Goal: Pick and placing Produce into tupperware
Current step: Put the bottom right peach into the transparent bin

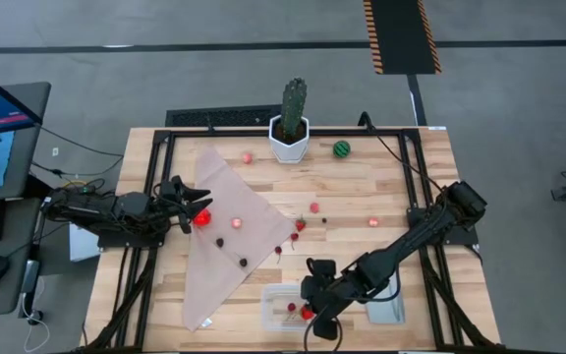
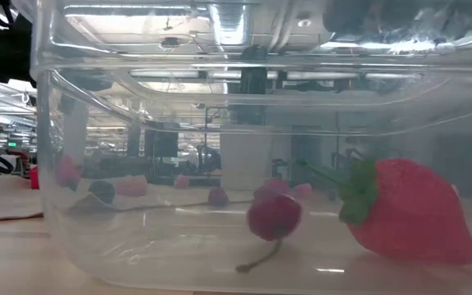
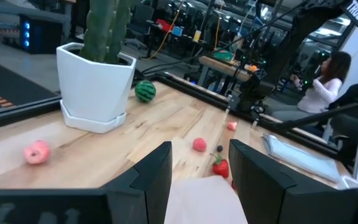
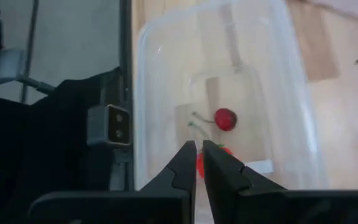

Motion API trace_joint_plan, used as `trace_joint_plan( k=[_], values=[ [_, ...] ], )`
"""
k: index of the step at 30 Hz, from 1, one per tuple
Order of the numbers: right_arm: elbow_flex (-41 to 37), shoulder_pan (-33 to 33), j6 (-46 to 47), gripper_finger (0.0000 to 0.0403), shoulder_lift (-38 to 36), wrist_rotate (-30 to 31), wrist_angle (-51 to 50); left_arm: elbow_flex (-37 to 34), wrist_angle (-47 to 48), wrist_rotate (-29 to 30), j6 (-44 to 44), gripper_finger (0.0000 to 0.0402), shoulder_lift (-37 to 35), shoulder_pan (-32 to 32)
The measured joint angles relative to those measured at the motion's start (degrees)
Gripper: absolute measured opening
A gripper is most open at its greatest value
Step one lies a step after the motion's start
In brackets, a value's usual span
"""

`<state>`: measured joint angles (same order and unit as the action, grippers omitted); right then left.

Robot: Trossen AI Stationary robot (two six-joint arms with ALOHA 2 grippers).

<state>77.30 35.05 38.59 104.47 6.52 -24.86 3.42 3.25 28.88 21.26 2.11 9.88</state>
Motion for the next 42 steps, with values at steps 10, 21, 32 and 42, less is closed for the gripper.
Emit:
trace_joint_plan(
  k=[10, 21, 32, 42],
  values=[
    [-0.05, -1.43, -2.61, 0.0049, -4.54, 5.83, -11.28, 0.0, -0.03, 0.03, 0.46, 0.0149, 0.0, 0.0],
    [0.0, 4.08, 8.06, 0.005, -20.17, 30.06, -36.74, 0.13, 1.2, 0.16, 0.38, 0.0149, 0.0, 0.01],
    [-5.79, 3.55, 24.22, 0.005, -30.33, 25.28, -53.4, 0.15, 1.38, 0.31, 0.95, 0.0149, 0.0, 0.0],
    [-28.51, -4.29, 23.02, 0.0013, -53.4, 14.35, -36.65, 0.15, 1.49, 2.16, 0.82, 0.0149, 0.0, 0.0]
  ],
)
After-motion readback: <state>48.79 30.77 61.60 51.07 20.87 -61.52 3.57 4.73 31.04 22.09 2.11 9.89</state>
